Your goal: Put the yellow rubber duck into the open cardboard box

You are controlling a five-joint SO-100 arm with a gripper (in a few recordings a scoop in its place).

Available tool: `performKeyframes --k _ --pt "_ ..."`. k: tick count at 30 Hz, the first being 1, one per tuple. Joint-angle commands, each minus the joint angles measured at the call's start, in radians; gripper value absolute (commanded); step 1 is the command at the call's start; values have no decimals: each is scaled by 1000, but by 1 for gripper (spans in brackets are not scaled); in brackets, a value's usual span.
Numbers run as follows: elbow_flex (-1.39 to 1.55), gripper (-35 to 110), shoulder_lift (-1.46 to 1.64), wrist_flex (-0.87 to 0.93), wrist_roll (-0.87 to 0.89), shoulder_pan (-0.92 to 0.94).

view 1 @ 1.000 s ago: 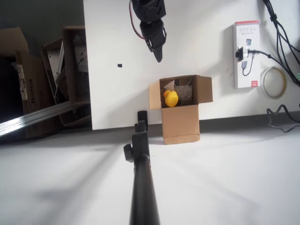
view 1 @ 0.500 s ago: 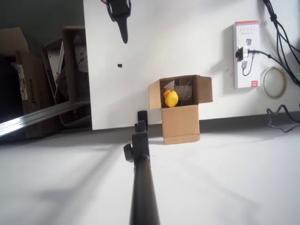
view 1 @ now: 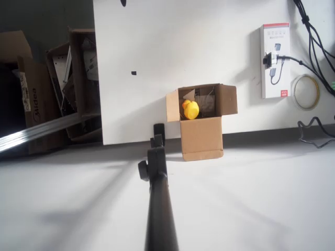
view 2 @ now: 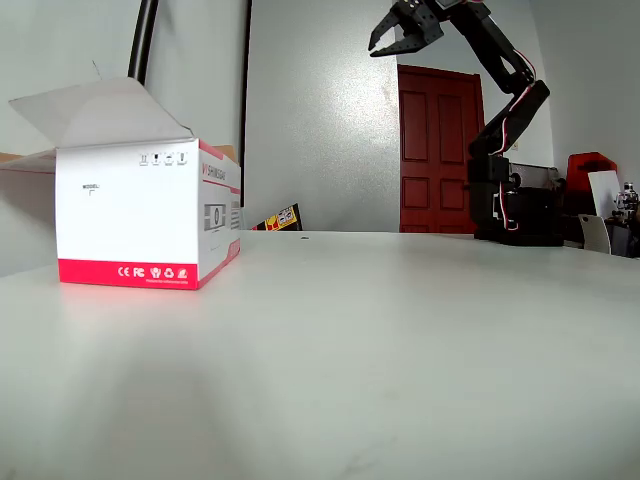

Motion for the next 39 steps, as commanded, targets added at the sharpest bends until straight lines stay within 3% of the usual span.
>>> performKeyframes --k 1,12,23,39 --pt "127 0 110 -38 -5 18" --pt "568 -1 379 -155 -6 58" --pt "770 -1 407 -319 -48 149" --pt "1121 -1 609 -434 -72 101"
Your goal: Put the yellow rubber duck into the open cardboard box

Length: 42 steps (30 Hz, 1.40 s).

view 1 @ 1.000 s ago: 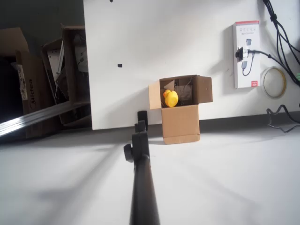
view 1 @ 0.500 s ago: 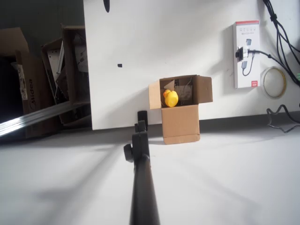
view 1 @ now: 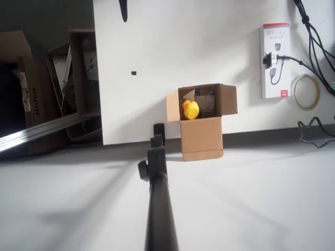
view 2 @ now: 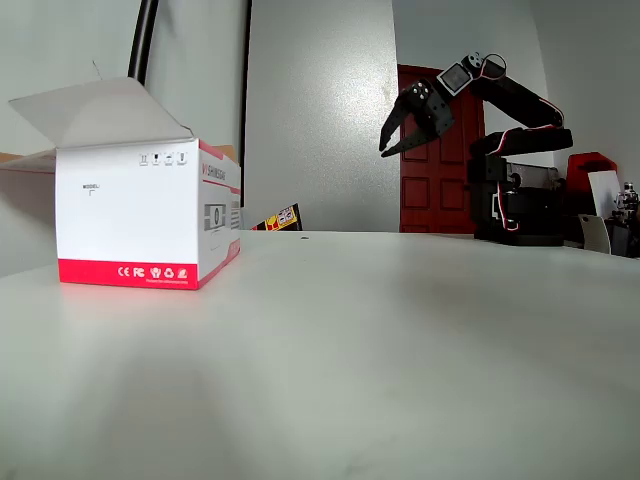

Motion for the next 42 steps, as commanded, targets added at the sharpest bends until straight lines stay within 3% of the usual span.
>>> performKeyframes --k 1,20,42 --pt "49 -1 54 -18 -5 0" --pt "356 -1 322 -67 -6 -5" --pt "508 -1 322 -87 61 -2"
